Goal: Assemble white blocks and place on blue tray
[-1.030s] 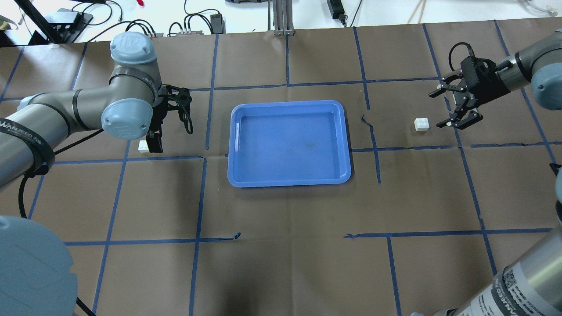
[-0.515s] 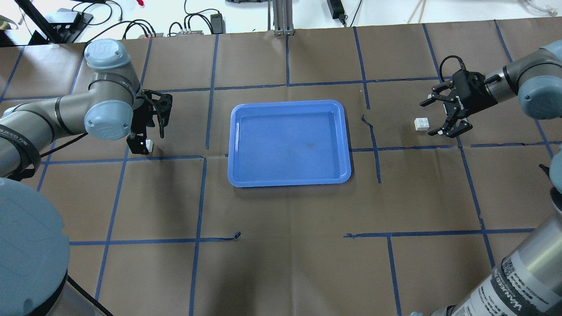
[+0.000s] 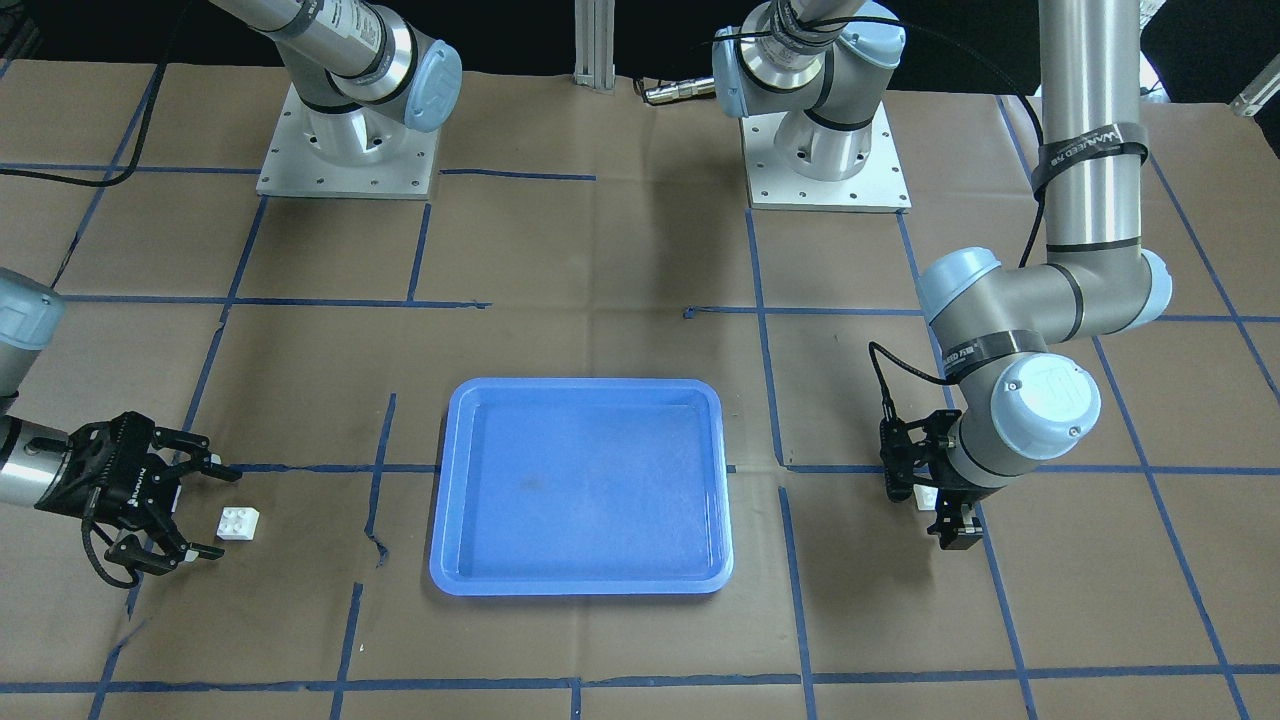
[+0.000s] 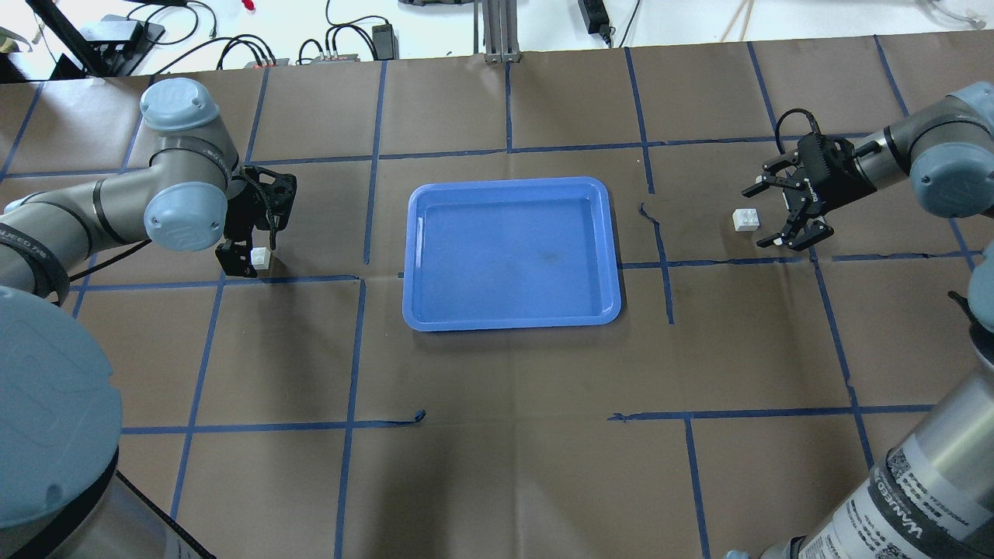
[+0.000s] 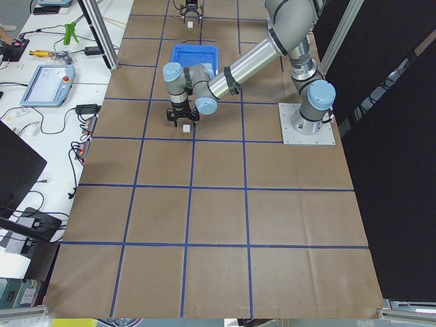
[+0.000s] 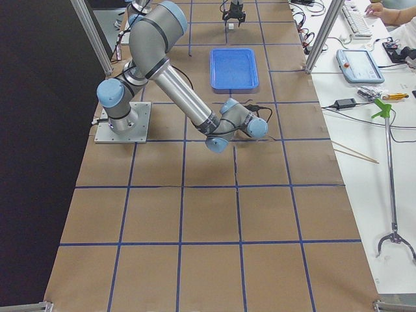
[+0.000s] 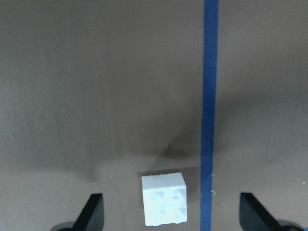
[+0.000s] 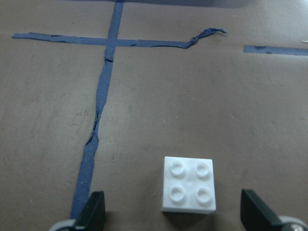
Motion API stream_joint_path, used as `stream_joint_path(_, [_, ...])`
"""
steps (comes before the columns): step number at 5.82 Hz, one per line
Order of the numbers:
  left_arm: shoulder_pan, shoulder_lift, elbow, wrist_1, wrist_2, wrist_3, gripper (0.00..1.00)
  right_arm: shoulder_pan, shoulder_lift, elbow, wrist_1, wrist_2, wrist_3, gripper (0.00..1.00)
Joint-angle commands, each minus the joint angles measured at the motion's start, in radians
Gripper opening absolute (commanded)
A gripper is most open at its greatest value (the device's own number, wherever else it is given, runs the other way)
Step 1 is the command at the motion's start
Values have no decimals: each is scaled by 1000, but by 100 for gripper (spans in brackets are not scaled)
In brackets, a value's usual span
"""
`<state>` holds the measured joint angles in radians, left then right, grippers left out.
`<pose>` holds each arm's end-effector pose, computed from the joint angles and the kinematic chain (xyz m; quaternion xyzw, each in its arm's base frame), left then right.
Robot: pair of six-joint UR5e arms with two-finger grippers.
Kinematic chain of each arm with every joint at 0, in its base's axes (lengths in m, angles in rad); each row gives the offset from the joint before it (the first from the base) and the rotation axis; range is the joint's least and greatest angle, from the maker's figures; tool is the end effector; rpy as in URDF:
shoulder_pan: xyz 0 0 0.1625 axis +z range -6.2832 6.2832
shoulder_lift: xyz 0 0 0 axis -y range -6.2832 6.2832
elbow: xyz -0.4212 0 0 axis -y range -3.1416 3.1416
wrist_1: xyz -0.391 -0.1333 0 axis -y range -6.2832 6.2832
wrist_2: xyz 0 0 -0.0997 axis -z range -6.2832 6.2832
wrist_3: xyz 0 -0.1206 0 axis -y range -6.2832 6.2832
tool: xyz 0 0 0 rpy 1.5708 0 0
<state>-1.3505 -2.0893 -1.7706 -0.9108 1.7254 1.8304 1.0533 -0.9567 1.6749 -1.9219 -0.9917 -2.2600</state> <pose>0.0182 -0.6064 0.1462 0.7200 0.6891 0.0811 0.0152 -0.1206 -0.6148 0.1195 -0.6874 0.6466 -0.2444 0.2229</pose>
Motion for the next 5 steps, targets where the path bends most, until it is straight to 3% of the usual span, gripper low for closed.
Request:
stream_joint_path(1, [1,-14,0,9,3,1,59,-2,3,-1,3,-1,2,91])
stream_joint_path(2, [1,-5,0,9,5,0,23,-1,3,-3,4,4,2,87])
stream_joint_path(3, [1,6,5,9,3,-5,9,-1,3,-3,4,8,2,87])
stream_joint_path(4, [1,18,6,10,-1,-7,1,-1,3,-3,6,15,3,82])
stream_joint_path(5, [-1,38,14,6,-4,-8,0,-1,3,-4,6,15,3,74])
